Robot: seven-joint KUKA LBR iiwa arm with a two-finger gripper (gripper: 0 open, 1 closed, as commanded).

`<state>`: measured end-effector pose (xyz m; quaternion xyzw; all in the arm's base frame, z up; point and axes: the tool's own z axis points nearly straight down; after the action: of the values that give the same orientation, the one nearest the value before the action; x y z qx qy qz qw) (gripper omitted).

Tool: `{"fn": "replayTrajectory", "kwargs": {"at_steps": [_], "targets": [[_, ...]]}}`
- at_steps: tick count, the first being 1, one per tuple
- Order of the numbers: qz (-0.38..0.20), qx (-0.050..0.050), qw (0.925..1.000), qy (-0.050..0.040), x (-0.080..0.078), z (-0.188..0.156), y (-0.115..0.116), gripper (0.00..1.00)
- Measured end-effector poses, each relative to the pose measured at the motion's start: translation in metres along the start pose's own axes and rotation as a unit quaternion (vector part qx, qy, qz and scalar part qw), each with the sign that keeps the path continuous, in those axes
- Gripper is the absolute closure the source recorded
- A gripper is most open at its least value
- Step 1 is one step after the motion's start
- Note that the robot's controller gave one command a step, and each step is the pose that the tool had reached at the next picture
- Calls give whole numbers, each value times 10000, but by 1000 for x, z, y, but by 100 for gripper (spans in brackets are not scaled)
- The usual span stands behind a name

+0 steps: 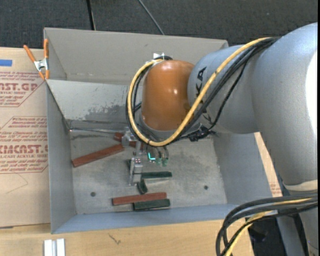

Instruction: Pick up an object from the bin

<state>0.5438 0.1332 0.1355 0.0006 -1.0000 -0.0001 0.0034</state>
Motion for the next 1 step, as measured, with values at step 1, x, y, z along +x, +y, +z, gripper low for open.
{"fn": "replayTrajectory", "kwargs": {"at_steps": [1], "targets": [[5,-5,10000,-37,-2,-4,-1,0]]}}
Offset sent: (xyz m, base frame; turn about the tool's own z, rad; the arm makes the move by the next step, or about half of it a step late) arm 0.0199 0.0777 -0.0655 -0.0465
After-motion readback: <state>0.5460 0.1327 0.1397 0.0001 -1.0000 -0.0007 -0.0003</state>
